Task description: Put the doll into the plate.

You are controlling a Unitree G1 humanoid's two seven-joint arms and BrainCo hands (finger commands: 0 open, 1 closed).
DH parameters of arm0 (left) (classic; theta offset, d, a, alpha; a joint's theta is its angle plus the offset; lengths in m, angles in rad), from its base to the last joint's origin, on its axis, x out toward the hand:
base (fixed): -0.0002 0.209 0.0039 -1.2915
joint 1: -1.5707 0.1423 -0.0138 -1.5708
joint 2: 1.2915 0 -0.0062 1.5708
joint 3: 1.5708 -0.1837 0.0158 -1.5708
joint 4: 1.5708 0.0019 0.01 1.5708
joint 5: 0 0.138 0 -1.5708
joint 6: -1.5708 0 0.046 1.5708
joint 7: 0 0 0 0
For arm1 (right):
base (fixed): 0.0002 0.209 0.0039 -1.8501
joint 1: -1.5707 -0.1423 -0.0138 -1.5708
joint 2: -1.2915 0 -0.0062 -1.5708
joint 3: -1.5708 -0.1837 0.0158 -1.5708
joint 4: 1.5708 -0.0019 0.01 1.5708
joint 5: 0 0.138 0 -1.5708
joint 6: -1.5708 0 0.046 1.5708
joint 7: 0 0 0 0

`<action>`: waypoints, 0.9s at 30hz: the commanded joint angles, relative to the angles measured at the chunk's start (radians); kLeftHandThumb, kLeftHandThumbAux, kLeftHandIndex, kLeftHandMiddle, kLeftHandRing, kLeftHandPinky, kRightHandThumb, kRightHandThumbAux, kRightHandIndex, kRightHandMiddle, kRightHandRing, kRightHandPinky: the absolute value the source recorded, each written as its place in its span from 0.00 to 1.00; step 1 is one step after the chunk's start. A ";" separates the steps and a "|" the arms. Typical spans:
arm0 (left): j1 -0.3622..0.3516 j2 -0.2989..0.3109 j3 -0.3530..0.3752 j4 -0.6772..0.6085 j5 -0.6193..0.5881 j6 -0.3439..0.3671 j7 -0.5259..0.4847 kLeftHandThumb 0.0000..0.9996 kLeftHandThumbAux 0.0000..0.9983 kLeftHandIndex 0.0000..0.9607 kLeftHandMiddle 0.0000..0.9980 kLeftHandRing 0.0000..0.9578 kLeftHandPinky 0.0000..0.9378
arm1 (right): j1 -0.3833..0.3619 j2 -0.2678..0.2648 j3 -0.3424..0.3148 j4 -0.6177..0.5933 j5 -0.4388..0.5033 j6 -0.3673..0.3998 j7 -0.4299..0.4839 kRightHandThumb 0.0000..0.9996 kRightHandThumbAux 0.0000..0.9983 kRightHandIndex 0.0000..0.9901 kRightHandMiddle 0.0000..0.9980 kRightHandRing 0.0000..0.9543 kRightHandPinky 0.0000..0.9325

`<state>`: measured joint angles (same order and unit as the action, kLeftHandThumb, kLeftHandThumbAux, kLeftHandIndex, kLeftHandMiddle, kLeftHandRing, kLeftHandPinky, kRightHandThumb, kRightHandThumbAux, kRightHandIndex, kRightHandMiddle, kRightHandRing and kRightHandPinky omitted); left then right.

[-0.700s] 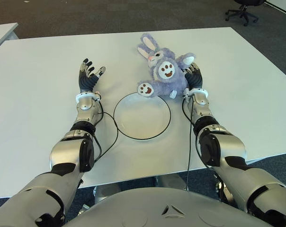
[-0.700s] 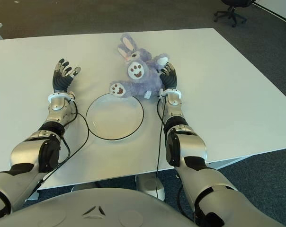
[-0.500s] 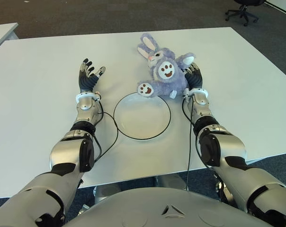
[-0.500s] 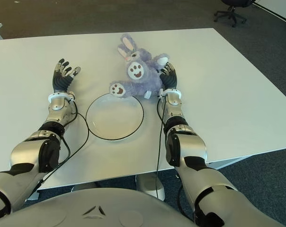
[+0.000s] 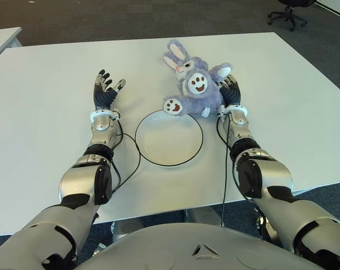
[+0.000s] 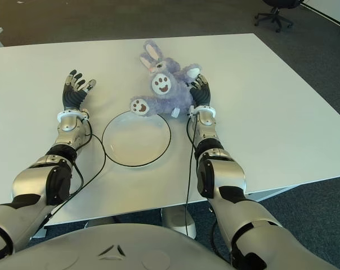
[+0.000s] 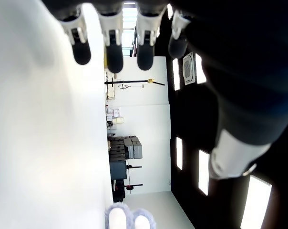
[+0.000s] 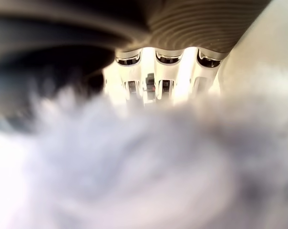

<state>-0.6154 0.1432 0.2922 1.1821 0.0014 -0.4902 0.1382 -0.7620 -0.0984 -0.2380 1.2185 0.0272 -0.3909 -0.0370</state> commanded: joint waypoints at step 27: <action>0.228 -0.087 -0.018 0.149 0.006 0.124 -0.004 0.12 0.72 0.01 0.11 0.12 0.11 | 0.268 0.052 0.033 0.107 -0.028 0.048 0.044 0.49 0.79 0.11 0.17 0.20 0.22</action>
<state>-0.6155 0.1432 0.2920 1.1818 0.0015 -0.4904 0.1382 -0.7472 -0.0988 -0.2233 1.2082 0.0167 -0.4299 -0.0036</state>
